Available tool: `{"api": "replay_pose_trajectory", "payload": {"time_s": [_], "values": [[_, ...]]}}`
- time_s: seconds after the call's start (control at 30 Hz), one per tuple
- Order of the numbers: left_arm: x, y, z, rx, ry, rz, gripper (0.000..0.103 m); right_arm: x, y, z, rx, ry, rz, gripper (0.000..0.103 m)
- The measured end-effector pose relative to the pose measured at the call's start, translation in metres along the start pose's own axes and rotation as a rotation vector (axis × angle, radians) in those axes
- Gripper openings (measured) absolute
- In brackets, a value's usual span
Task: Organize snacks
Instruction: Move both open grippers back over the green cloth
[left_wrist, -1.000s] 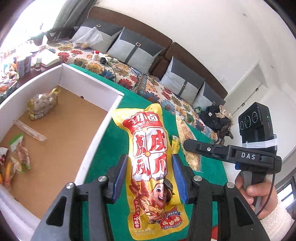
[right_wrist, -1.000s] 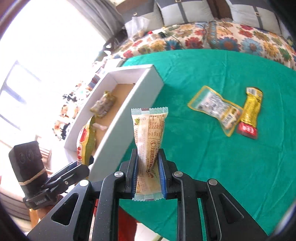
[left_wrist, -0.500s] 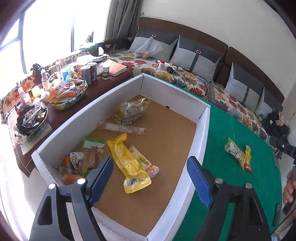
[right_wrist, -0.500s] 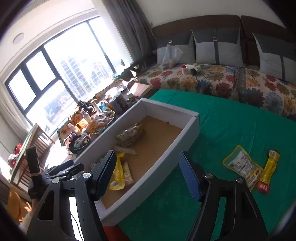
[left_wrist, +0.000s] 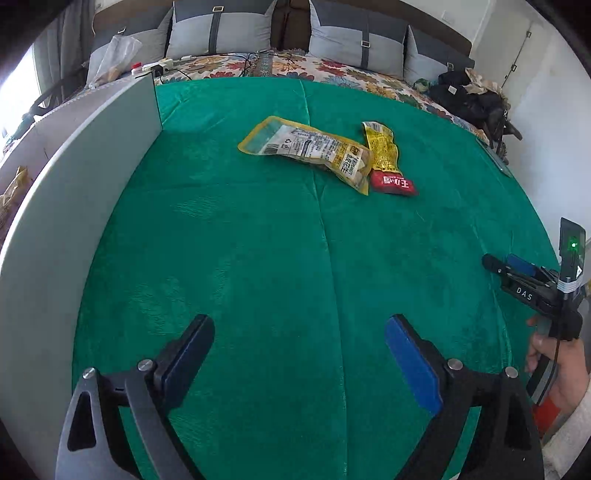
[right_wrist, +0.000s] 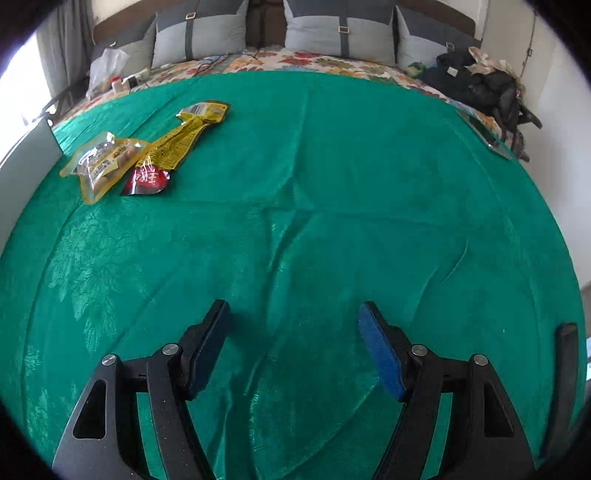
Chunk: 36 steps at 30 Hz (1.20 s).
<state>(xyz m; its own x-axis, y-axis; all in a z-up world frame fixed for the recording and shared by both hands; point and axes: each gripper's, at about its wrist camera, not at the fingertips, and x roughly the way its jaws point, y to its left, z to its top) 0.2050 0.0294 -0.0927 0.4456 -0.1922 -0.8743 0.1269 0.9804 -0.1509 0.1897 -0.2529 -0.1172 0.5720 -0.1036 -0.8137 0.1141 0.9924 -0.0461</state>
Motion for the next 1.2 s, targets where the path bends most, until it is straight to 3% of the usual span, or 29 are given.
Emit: {"api": "replay_pose_trajectory", "payload": {"time_s": [0.13, 0.2, 0.3, 0.37, 0.43, 0.97, 1.07, 1.13, 1.2], "values": [[0.044, -0.014, 0.004, 0.026, 0.017, 0.075, 0.093, 0.002, 0.000, -0.003, 0.006, -0.046, -0.006, 0.080], [0.052, -0.019, 0.008, 0.051, -0.020, 0.142, 0.096, 0.003, 0.002, -0.003, 0.007, -0.043, -0.019, 0.083], [0.058, -0.019, 0.009, 0.033, -0.059, 0.152, 0.103, 0.006, -0.003, -0.003, 0.030, -0.035, -0.013, 0.088], [0.057, -0.019, 0.002, 0.032, -0.126, 0.152, 0.103, 0.006, -0.004, -0.006, 0.035, -0.033, -0.012, 0.090], [0.055, -0.016, 0.002, 0.034, -0.137, 0.160, 0.103, 0.005, -0.004, -0.007, 0.036, -0.033, -0.013, 0.090], [0.057, -0.013, 0.003, 0.028, -0.136, 0.156, 0.103, 0.006, -0.006, -0.008, 0.039, -0.032, -0.013, 0.091], [0.057, -0.011, 0.010, 0.006, -0.064, 0.155, 0.103, 0.006, -0.006, -0.008, 0.039, -0.032, -0.013, 0.091], [0.059, -0.008, 0.028, -0.038, 0.022, 0.104, 0.102, 0.006, -0.006, -0.008, 0.039, -0.032, -0.013, 0.091], [0.054, 0.000, 0.053, -0.133, 0.040, -0.004, 0.102, 0.006, -0.006, -0.008, 0.039, -0.032, -0.013, 0.091]]}}
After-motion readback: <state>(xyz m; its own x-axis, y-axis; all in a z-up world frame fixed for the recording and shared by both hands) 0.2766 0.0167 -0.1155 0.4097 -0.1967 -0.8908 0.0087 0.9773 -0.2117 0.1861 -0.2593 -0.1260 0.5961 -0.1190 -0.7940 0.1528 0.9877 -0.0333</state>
